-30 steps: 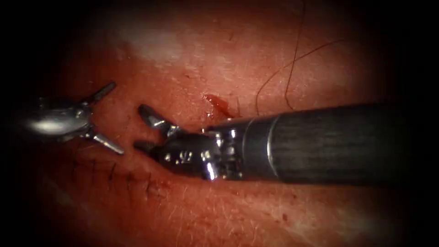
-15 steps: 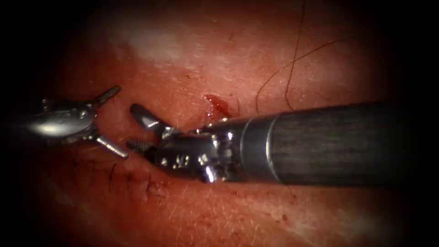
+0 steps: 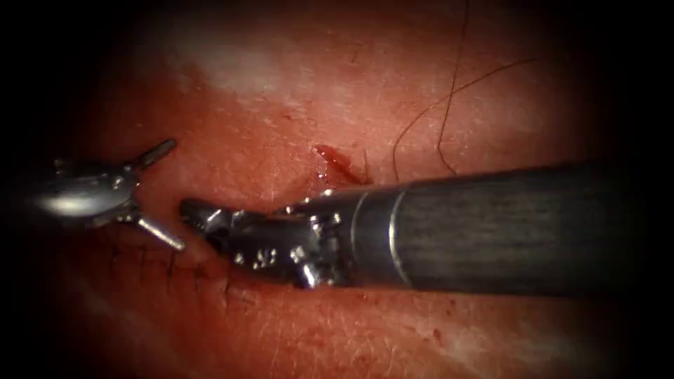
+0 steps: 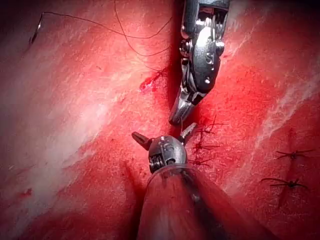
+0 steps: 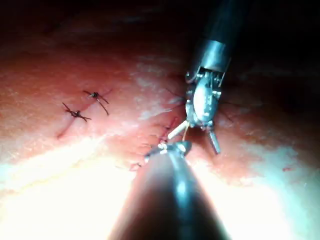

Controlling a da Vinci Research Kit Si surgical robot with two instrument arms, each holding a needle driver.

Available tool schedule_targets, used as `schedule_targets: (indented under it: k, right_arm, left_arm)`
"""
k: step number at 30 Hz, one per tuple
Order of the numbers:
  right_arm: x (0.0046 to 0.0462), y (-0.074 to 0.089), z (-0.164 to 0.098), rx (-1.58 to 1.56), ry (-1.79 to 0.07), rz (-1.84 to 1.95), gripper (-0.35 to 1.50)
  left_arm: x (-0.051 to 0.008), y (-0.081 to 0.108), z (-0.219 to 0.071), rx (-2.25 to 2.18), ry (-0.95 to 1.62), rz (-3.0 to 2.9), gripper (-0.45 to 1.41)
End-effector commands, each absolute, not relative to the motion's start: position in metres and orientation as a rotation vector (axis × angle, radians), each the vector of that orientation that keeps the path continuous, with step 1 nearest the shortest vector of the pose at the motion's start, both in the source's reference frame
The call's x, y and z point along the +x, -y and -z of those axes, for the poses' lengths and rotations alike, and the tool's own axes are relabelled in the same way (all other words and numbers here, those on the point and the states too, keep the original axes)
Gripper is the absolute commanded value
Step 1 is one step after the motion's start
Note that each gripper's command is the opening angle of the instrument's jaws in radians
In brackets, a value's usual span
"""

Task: Wound Closure
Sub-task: Remove the cut suture from the left tool.

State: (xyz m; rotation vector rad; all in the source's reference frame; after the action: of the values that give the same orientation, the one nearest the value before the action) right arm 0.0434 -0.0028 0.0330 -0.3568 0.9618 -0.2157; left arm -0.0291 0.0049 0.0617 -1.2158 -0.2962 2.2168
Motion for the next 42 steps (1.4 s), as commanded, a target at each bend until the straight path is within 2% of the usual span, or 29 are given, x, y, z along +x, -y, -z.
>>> schedule_targets:
  k: [1, 3, 8, 12, 20, 21, 23, 24, 25, 36, 42]
  right_arm:
    - [0.0435, 0.0037, -0.0331, -0.342, -0.951, 0.221, -0.35]
    - [0.0432, 0.0043, -0.0327, -0.292, -0.948, 0.180, -0.35]
    - [0.0437, 0.0076, -0.0309, 0.079, -0.942, -0.110, -0.35]
    - [0.0453, 0.0108, -0.0308, 0.399, -0.835, -0.327, -0.35]
    - [0.0490, 0.0136, -0.0346, 0.551, -0.758, -0.356, -0.35]
    - [0.0491, 0.0133, -0.0353, 0.519, -0.732, -0.347, 0.02]
    - [0.0489, 0.0128, -0.0361, 0.431, -0.707, -0.360, 1.03]
    - [0.0486, 0.0123, -0.0364, 0.347, -0.690, -0.347, 1.36]
    - [0.0481, 0.0116, -0.0366, 0.272, -0.667, -0.351, 1.46]
    - [0.0439, 0.0087, -0.0344, 0.222, -0.717, -0.423, 1.48]
    - [0.0395, 0.0070, -0.0321, 0.230, -0.783, -0.441, 1.48]
  left_arm:
    - [-0.0293, -0.0044, -0.0624, -1.211, 0.294, -2.218, 1.10]
    - [-0.0286, -0.0047, -0.0623, -1.199, 0.280, -2.220, 1.11]
    - [-0.0253, -0.0067, -0.0617, -1.120, 0.206, -2.227, 1.13]
    - [-0.0233, -0.0084, -0.0611, -1.069, 0.171, -2.223, 1.13]
    - [-0.0237, -0.0083, -0.0605, -1.059, 0.152, -2.213, 1.11]
    - [-0.0239, -0.0082, -0.0605, -1.062, 0.155, -2.212, 1.11]
    - [-0.0241, -0.0080, -0.0606, -1.066, 0.158, -2.211, 1.11]
    - [-0.0242, -0.0080, -0.0607, -1.068, 0.160, -2.211, 1.11]
    - [-0.0243, -0.0079, -0.0607, -1.072, 0.164, -2.210, 1.11]
    - [-0.0264, -0.0072, -0.0611, -1.100, 0.193, -2.203, 1.11]
    - [-0.0291, -0.0070, -0.0610, -1.139, 0.226, -2.203, 1.11]
